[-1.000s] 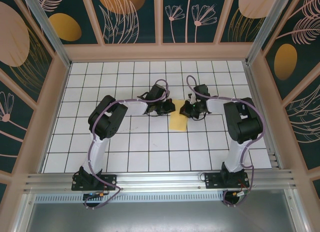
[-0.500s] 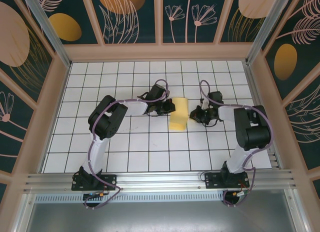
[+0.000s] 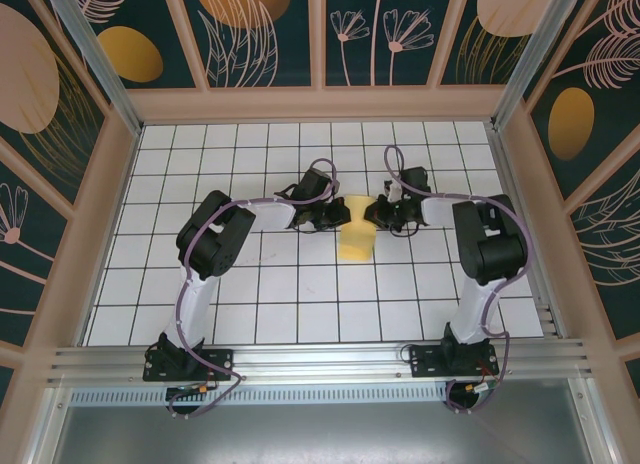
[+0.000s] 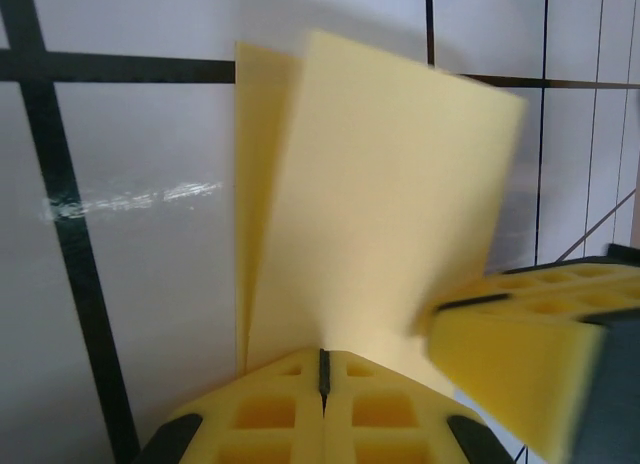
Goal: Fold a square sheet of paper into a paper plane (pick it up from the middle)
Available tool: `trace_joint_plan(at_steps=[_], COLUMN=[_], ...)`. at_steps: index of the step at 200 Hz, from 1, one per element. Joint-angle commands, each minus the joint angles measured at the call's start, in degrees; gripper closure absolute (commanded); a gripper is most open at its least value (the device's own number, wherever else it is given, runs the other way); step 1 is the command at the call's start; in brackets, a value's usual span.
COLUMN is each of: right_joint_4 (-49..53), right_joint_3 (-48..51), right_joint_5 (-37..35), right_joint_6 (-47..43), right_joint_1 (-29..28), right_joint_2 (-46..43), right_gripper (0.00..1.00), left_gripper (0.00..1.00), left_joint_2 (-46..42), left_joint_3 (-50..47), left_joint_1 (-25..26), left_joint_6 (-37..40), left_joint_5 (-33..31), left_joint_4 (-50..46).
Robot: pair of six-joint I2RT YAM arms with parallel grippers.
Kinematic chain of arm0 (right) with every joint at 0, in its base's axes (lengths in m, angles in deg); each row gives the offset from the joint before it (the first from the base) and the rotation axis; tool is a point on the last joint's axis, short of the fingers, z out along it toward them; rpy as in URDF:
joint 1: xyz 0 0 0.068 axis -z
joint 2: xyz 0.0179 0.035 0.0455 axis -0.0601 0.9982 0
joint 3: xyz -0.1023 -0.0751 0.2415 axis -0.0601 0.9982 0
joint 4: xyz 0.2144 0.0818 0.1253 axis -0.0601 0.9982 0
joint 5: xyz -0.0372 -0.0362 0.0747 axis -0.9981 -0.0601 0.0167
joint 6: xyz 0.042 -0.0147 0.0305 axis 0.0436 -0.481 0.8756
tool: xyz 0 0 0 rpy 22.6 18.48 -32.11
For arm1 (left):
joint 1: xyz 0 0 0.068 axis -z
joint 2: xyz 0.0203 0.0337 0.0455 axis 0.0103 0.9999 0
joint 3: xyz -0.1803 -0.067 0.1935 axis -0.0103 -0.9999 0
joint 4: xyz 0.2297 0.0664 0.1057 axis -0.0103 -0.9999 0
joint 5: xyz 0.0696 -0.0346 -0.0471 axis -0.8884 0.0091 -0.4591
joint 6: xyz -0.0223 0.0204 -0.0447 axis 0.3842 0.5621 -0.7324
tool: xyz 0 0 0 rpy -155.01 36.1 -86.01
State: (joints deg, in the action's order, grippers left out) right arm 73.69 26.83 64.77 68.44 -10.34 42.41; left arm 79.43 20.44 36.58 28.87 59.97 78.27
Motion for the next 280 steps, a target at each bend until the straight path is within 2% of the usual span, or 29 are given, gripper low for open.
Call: trace_joint_plan(at_steps=[1, 43, 90, 113, 137, 174, 232, 250, 280], right_joint_4=[1.1, 3.9, 0.7, -3.0, -3.4, -1.6, -1.3, -1.1, -2.5], right_joint_3=[-0.7, 1.8, -2.9, -4.6, -6.9, -7.9, -5.8, -7.0, -6.4], right_joint_5=[-1.8, -4.3, 0.0, 2.3, 0.7, -2.2, -3.7, -4.4, -1.2], right_joint_6=[-0.5, -3.9, -0.4, 2.7, 3.5, 2.9, 2.0, 1.9, 3.3], right_joint_1=[1.1, 7.0, 3.2, 1.2, 0.4, 1.5, 8.6, 8.9, 7.6], right_joint_2=[1.5, -0.6, -3.8, 0.0, 4.2, 6.9, 6.3, 5.3, 0.6], right_gripper=[1.00, 1.00, 1.00, 1.00, 1.00, 1.00, 1.00, 1.00, 1.00], left_gripper=[1.00, 1.00, 1.00, 1.00, 1.00, 1.00, 1.00, 1.00, 1.00], left_joint_2=[5.9, 6.0, 5.9, 6.0, 6.0, 5.8, 5.8, 5.7, 5.6], left_joint_3=[-3.0, -3.7, -3.7, -3.7, -3.9, -4.1, -4.8, -4.9, -4.8], left_joint_1=[0.0, 0.0, 0.0, 0.1, 0.1, 0.0, 0.0, 0.1, 0.0], left_joint_6=[-0.3, -0.4, -0.3, -0.4, -0.5, -0.5, -0.3, -0.2, -0.2], left_joint_5=[-7.1, -7.0, -6.7, -6.6, -6.6, -6.6, -6.2, -6.2, -6.2], left_joint_4=[-13.9, -13.6, -13.3, -13.1, -13.2, -13.2, -13.1, -13.1, -13.0])
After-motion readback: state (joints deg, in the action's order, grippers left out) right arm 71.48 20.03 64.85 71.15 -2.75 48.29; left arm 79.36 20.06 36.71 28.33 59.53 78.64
